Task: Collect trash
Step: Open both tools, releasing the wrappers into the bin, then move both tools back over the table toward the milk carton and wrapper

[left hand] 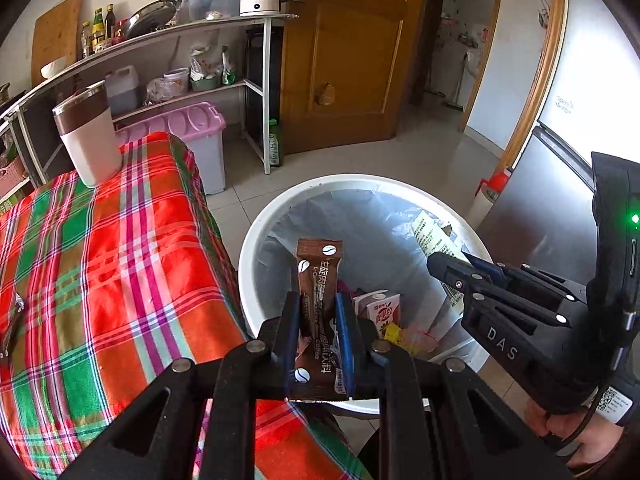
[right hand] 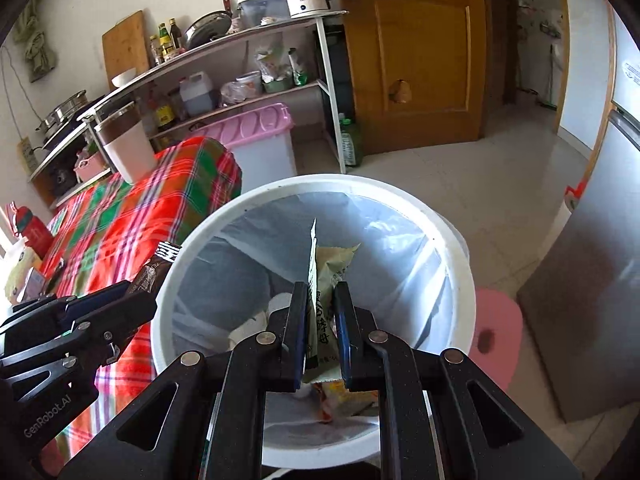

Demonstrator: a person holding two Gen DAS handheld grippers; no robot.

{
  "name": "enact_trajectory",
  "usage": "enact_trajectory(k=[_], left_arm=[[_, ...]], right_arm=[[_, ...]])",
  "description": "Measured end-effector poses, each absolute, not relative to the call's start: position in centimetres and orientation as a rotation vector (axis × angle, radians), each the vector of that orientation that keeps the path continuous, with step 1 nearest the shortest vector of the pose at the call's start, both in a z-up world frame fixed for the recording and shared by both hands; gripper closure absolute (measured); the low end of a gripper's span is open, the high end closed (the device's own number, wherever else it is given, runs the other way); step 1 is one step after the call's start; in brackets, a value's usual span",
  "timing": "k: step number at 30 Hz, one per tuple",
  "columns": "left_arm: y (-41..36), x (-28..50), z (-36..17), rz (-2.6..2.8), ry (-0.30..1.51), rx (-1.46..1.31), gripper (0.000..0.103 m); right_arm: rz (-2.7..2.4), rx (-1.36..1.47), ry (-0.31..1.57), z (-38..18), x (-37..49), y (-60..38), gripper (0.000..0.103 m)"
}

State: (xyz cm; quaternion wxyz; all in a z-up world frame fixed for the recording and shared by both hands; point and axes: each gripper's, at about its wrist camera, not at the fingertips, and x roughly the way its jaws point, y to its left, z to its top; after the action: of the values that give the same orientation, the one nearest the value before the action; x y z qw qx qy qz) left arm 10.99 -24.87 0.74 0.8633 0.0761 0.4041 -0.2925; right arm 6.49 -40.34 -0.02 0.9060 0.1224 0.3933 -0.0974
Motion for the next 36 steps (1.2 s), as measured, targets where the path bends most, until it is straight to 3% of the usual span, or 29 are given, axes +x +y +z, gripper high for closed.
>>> enact_trajectory(k=[5, 8, 10, 12, 28, 36], left_arm=[[-25.3, 11.1, 0.5, -0.612, 0.856, 0.166, 0.082], [-25.3, 11.0, 0.6, -0.61, 0.85, 0.166, 0.07], [-25.3, 10.8, 0.8, -0.609, 0.839, 0.167, 0.062], [-25.2, 10.7, 1.0, -0.614, 0.833, 0.163, 0.06], [-23.4, 10.3, 1.8, -0.588, 0.812, 0.142, 0.046], [-21.9, 9.8, 2.2, -0.569, 0.794, 0.125, 0.043]], right_arm=[[-0.22, 0.268, 0.831, -0.6, 6.5, -41.1, 0.088], [-0.227, 0.276, 0.831, -0.7, 6.3, -41.4, 0.087], [-0.226, 0.28, 0.828, -0.7, 6.4, -41.4, 0.081], [-0.228, 0.282, 0.824, -0.6, 6.3, -41.4, 0.07], [-0.215, 0.291, 0.797, 0.5, 5.4, -40.4, 0.069], [-0.2, 0.284, 0.789, 1.1, 5.1, -39.2, 0.058]])
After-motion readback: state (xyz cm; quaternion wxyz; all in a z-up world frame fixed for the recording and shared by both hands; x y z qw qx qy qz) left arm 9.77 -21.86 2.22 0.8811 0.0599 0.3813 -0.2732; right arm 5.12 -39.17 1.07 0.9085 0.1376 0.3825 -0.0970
